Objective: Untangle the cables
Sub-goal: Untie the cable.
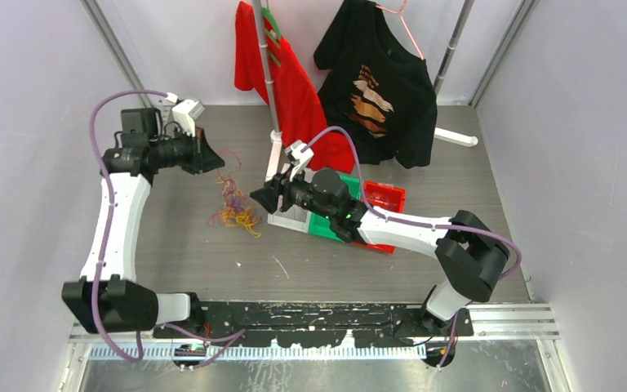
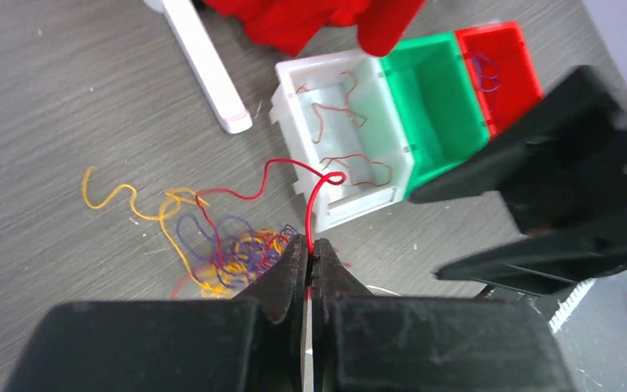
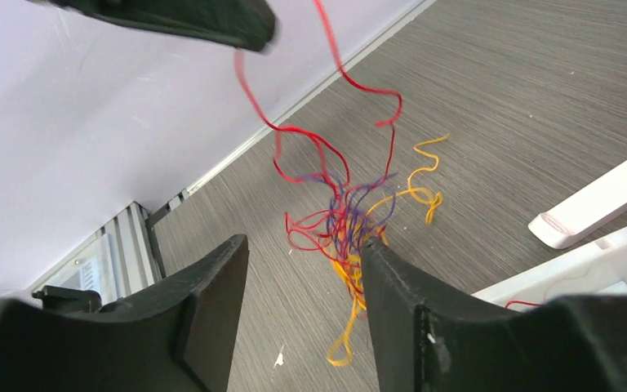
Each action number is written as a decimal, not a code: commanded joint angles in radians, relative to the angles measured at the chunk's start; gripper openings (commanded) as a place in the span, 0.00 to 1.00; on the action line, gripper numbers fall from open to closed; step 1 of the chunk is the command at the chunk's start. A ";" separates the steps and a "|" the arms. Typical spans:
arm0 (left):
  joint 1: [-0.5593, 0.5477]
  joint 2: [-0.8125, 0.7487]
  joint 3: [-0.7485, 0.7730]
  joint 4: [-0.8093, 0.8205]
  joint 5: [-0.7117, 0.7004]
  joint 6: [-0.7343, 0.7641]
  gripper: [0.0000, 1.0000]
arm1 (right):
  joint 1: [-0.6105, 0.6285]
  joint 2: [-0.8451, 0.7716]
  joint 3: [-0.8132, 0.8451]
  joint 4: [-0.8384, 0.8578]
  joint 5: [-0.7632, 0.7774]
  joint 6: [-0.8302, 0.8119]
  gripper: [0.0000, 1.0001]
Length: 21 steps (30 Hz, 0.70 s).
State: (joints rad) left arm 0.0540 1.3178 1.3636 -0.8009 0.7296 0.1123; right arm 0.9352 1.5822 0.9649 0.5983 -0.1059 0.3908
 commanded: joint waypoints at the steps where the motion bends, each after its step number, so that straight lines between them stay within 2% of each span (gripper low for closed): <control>1: -0.003 -0.080 0.101 -0.186 0.065 0.011 0.00 | 0.015 0.004 0.043 0.074 0.020 -0.045 0.60; 9: -0.003 -0.104 0.270 -0.335 0.081 0.027 0.00 | 0.071 0.054 0.139 0.092 0.082 -0.123 0.68; 13: -0.003 -0.125 0.293 -0.384 0.095 0.047 0.00 | 0.100 0.103 0.203 0.090 0.151 -0.168 0.68; 15: -0.003 -0.136 0.295 -0.393 0.102 0.047 0.00 | 0.109 0.129 0.213 0.139 0.190 -0.183 0.66; 21: -0.004 -0.159 0.297 -0.388 0.114 0.043 0.00 | 0.149 0.203 0.278 0.179 0.198 -0.201 0.65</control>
State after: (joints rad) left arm 0.0540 1.1919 1.6192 -1.1870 0.7971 0.1436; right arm 1.0592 1.7573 1.1694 0.6918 0.0429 0.2359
